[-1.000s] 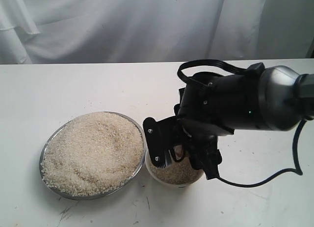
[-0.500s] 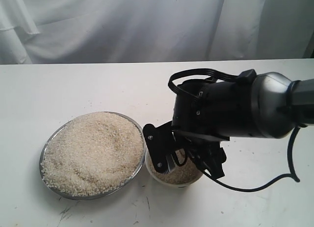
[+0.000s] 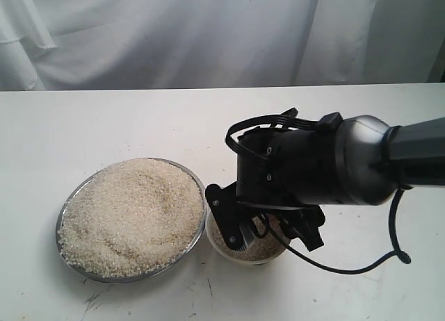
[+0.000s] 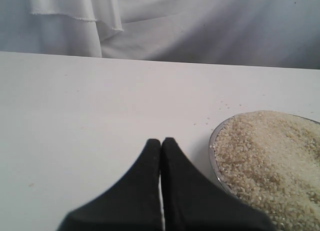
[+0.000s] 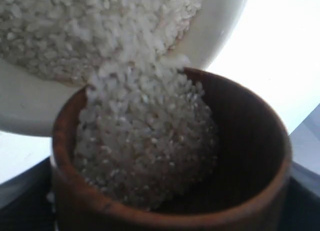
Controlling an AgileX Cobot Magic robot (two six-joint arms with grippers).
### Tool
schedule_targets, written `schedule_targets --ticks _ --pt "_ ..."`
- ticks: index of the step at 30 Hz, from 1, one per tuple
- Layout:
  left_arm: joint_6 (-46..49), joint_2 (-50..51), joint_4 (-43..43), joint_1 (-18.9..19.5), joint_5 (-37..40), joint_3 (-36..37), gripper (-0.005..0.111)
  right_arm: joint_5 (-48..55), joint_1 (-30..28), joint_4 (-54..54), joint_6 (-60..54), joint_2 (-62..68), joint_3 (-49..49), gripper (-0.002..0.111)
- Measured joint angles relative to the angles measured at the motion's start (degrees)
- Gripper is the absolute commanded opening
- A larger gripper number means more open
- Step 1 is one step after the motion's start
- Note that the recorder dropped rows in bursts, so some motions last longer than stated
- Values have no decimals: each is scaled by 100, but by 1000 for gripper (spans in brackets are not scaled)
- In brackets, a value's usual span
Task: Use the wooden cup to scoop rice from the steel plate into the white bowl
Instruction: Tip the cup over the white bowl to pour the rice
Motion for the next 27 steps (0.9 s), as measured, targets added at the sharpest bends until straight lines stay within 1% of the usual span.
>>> schedule_targets --ticks 12,16,27 --pt "0 0 0 0 0 0 0 218 218 -431 117 165 0 0" --pt "0 0 0 0 0 0 0 399 333 -786 271 170 0 0" --pt "0 0 0 0 0 0 0 704 588 -1049 339 170 0 0"
